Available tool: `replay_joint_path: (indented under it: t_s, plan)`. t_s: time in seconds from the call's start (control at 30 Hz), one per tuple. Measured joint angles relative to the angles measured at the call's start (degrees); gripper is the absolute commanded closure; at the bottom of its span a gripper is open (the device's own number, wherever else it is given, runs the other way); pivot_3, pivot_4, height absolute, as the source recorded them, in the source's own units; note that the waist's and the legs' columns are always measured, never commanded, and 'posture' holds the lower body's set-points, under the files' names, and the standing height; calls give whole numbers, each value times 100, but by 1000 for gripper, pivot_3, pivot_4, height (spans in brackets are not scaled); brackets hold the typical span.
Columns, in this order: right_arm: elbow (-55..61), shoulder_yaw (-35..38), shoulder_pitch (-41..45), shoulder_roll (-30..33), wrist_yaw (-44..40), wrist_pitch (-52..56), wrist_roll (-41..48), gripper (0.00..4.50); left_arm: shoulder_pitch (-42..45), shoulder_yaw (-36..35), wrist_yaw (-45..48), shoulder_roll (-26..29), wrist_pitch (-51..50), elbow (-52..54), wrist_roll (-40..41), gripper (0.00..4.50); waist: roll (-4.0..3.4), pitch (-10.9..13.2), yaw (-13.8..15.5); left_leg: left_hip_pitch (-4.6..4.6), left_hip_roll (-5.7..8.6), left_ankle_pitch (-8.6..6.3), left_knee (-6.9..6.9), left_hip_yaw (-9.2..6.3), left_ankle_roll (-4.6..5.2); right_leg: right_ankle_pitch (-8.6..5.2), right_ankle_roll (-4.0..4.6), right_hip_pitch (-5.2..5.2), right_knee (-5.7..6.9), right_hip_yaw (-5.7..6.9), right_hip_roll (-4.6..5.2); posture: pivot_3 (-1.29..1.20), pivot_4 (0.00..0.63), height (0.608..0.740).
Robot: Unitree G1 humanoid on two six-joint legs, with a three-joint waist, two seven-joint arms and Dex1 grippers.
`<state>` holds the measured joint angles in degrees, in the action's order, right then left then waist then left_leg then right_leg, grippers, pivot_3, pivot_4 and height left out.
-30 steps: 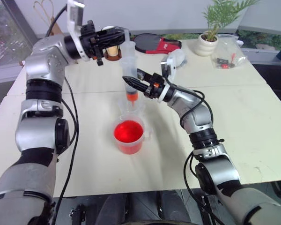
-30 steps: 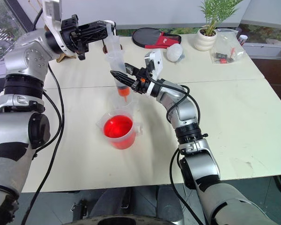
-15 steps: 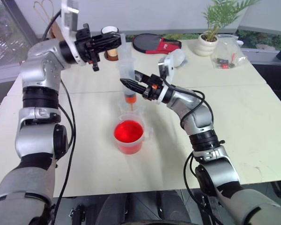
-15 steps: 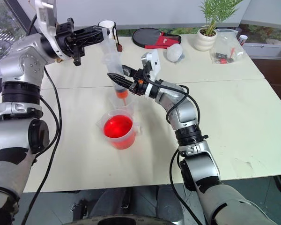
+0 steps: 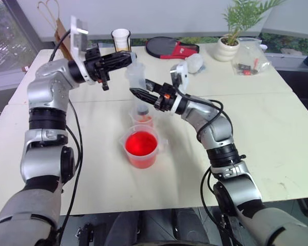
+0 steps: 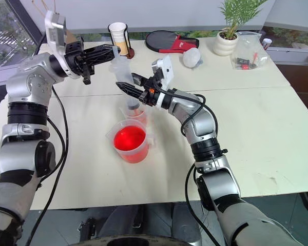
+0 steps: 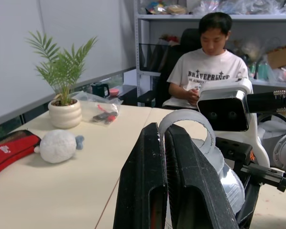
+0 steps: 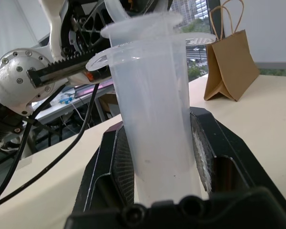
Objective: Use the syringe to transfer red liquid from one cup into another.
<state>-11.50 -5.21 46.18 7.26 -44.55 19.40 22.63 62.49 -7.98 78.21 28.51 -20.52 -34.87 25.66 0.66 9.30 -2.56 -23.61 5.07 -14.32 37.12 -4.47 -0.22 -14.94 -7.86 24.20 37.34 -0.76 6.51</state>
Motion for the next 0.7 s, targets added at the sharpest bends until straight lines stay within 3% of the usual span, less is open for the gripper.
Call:
replay_joint_path:
  t_s: [0.13, 0.23, 0.33, 0.43, 0.57, 0.7]
  plan:
    - [-1, 0, 0, 5, 22, 0, -6, 3124, -13, 0, -46, -24, 66, -15, -4, 4489, 0, 0, 2, 0, 0, 0, 1, 0, 0, 0, 0, -2, 0, 0, 0, 0, 150, 739]
    - [-8, 10, 0, 26, 101, 0, -40, 3124, 51, -3, -126, -70, 128, -200, -2, 3499, 0, 0, 1, 0, 0, 0, 0, -1, 0, 0, 0, -1, -1, 0, 0, 0, 150, 739]
    - [0, 114, 1, 30, 136, -49, -38, 3124, 119, -101, -251, -8, 46, -360, 12, 2118, 0, 0, -3, 0, 0, 0, -1, 0, 0, 0, 0, 1, 0, 0, 0, 0, 150, 739]
    - [176, 385, 23, 16, 260, -234, 43, 3124, 22, -278, -427, 64, -268, -241, 166, 2118, 0, 0, -6, 0, 0, 0, -2, -1, 0, 0, 0, 3, 1, 0, 0, 0, 150, 739]
    - [644, 682, 445, -93, 545, -304, 368, 3124, -682, -435, -663, 350, -942, 729, 481, 2118, -2, 0, -105, 0, -4, 1, -8, -3, -1, 0, 0, 15, 17, -6, -1, 0, 150, 739]
    - [1117, 1742, 614, 210, 1635, 573, 1332, 3124, -1797, -702, -1043, 813, -1735, 2529, 1009, 2118, -3, 1, -79, 0, 3, 0, -6, -15, 0, 0, 1, 5, 10, -11, 9, 0, 150, 739]
